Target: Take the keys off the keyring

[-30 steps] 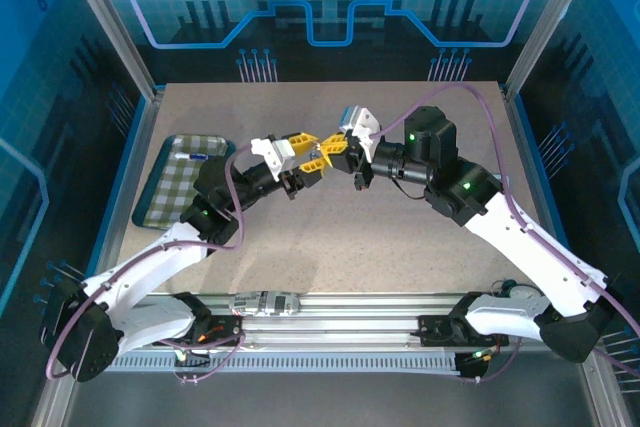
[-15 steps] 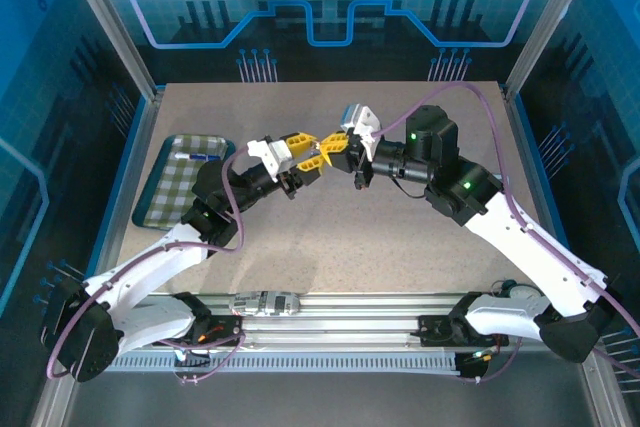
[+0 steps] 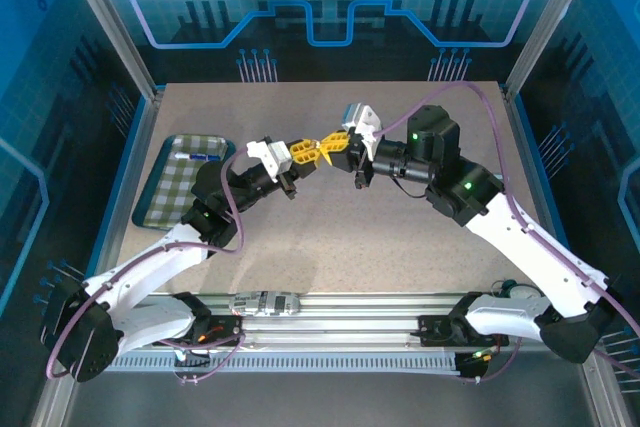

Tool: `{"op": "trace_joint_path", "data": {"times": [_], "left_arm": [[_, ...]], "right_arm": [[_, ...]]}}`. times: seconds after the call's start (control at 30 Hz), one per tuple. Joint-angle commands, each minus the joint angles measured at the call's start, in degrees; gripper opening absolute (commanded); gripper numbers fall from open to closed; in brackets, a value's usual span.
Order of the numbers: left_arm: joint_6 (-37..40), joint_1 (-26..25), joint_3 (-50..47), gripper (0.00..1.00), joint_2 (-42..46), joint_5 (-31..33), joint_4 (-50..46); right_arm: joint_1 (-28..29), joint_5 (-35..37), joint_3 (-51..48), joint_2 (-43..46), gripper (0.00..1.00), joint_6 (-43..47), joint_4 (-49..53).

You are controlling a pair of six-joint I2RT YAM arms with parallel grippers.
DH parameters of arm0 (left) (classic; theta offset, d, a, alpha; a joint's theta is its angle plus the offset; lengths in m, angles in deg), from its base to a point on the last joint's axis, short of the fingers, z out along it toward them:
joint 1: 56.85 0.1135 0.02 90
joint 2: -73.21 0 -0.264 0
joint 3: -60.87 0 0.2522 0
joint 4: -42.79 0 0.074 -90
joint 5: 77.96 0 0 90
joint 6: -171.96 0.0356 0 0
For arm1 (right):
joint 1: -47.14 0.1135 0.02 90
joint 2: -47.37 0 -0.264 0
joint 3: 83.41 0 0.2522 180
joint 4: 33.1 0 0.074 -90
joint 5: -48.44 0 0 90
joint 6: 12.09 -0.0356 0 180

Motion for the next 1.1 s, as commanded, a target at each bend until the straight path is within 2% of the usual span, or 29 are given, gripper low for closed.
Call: {"op": "trace_joint_path", "data": {"times": [0.0,0.2,0.3,0.5,0.87,1.07], "left_arm": [[1.7,-0.3,-0.1,0.0,2.1,0.7,-1.0],[2.7,-0.2,0.3,0.0,3.8,0.8,-4.5],[2.8,-0.3,2.3,0.0,4.7,0.9,-10.5],[1.5,-0.2,4.1,0.0,5.8,1.2,-16.2],[-2.4,1.6,9.2,0.0,5.7,-0.4,-25.4],[-3.0,2.2,10.2,0.0,5.8,-0.7,-27.0]], "right_arm": [[-0.9,-0.3,-1.7,3.1,0.0,0.7,-3.8],[-0.9,-0.6,-12.7,8.0,0.0,5.7,-17.5],[-0.9,-3.0,-14.3,9.0,0.0,7.8,-18.7],[0.0,-4.7,-20.7,12.4,0.0,14.0,-25.1],[5.4,-2.5,-19.2,14.1,0.0,30.6,-14.3],[7.9,-0.1,-18.1,14.2,0.0,37.8,-9.7]]}}
